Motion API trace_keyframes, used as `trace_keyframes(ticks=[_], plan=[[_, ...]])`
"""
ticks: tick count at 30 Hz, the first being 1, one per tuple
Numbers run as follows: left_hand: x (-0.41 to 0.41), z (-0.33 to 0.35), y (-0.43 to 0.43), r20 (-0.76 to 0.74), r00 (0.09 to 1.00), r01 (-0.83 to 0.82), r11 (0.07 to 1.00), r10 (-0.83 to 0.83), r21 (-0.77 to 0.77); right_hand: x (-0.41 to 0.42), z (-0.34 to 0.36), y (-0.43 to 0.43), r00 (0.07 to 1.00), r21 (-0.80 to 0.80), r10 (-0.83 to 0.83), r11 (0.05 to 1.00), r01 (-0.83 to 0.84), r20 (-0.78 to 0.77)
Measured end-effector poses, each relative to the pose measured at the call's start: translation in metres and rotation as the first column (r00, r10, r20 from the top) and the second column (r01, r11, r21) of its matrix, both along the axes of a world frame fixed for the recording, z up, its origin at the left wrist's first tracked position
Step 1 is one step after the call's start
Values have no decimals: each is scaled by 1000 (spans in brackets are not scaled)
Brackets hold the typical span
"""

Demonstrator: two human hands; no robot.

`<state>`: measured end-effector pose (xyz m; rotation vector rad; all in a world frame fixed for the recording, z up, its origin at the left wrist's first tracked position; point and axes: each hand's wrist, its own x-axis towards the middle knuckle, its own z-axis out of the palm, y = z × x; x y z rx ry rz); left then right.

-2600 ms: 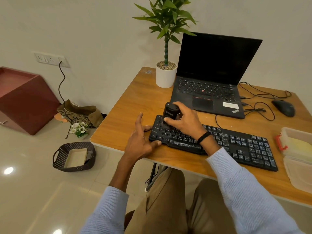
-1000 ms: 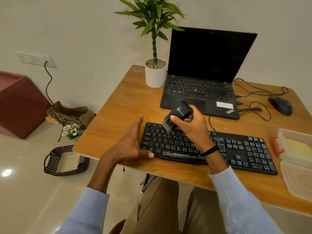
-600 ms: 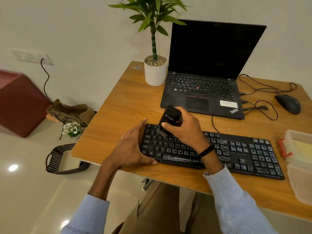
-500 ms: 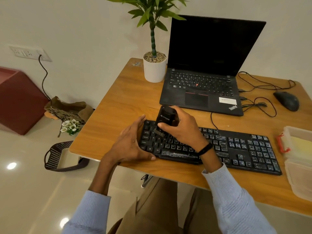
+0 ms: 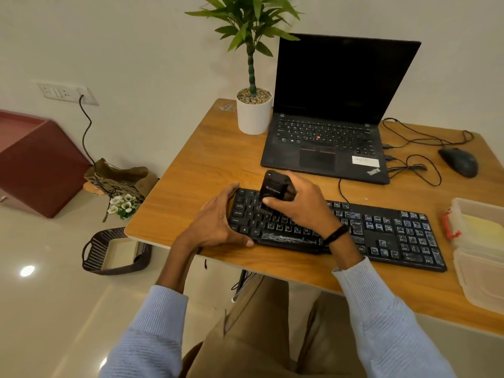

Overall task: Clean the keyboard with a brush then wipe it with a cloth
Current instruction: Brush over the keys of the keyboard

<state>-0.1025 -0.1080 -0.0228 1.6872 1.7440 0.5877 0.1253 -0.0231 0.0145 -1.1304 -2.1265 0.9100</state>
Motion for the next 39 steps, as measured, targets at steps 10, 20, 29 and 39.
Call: trace_keyframes(ticks=[10, 20, 29, 39], plan=[[1, -2, 1, 2, 1000, -20, 1000, 20, 0, -6, -2, 2, 999, -38, 37, 999, -37, 3], [-1, -7, 3, 9, 1000, -17, 1000, 16, 19, -13, -8, 6, 994, 88, -105, 991, 106, -15], [-3, -9, 3, 16, 1000, -18, 1000, 17, 22, -36, -3, 1, 991, 78, -94, 992, 102, -99], [-4, -10, 2, 13, 1000, 1, 999, -2, 45, -25, 16, 19, 945, 94, -235, 971, 219, 226]])
